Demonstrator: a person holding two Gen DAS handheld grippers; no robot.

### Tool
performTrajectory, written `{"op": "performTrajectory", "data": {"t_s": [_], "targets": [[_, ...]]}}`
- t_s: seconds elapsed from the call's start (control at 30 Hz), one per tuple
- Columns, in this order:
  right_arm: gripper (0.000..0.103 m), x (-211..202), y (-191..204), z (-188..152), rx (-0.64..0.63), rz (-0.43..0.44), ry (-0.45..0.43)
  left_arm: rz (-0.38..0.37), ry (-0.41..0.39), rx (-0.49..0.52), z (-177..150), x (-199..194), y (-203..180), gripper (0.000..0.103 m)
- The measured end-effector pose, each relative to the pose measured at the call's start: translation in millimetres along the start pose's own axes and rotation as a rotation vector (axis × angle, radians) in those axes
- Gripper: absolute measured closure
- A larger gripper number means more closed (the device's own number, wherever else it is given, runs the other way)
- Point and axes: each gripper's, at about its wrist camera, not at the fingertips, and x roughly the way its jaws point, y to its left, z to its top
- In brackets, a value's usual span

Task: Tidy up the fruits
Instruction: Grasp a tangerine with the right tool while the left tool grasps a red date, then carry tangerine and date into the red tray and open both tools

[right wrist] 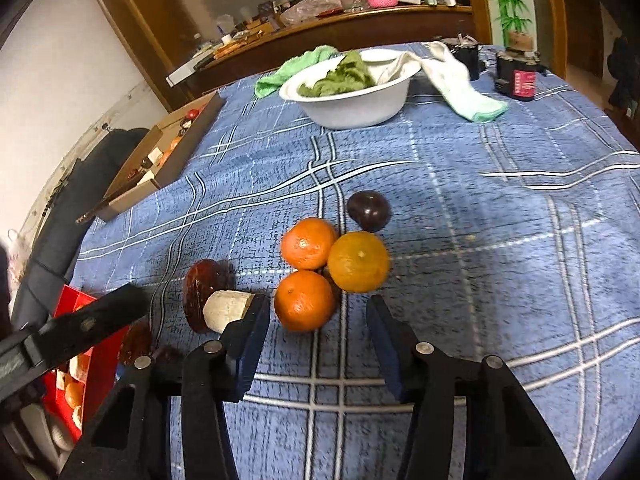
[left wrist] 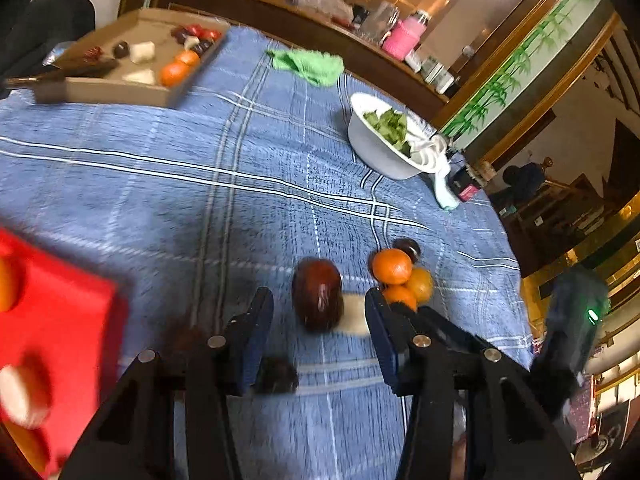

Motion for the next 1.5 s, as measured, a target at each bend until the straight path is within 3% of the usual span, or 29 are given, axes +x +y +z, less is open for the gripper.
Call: {"op": "performTrajectory", "data": {"t_s": [0.13,0.27,0.33,0.4,0.47,0.63,0.97,1.1,1.33,1.5], "targets": [[0.049,5,4,1,-0.024,-0.010,-0.009,0.029,0.048,-0.016,8,32,4,0.057],[0.049,7,8,0,-0.066,-0.038,-0.025,0.071,0.030,0.034,8,41,-5,0.058],[0.050,9,13,-2,-0.096,-0.065,-0.035,0.098,0.020,0.066,6,43,-10,0.069],[0.063,10,17,-3,-0.121,-0.088,-0.041,0.129,-0.011,0.114,1,43,-16,0.071],[0.068,10,17,-4,-0.124,-0.077,-0.040,0.127,-0.023,0.114,0,41,-15,0.071],[0.069,7,13,-5,-0.106,-0.053,-0.039,0.126,-0.037,0.108,-3,32,-13,0.072],[0.070,-6,18,-11,-0.098,-0.044,-0.052,0.118,-0.139,0.134,-25,-47,-14,0.072],[0.069,-27,21,-17,-0.084,-0.003,-0.065,0.115,-0.188,0.135,-36,-83,-7,0.072],[0.069,-62,47,-34,-0.110,0.061,-0.090,0.119,-0.254,0.059,-58,-134,30,0.071],[0.069,-79,84,-47,-0.177,0.107,-0.093,0.166,-0.311,-0.058,-74,-170,82,0.071]]}}
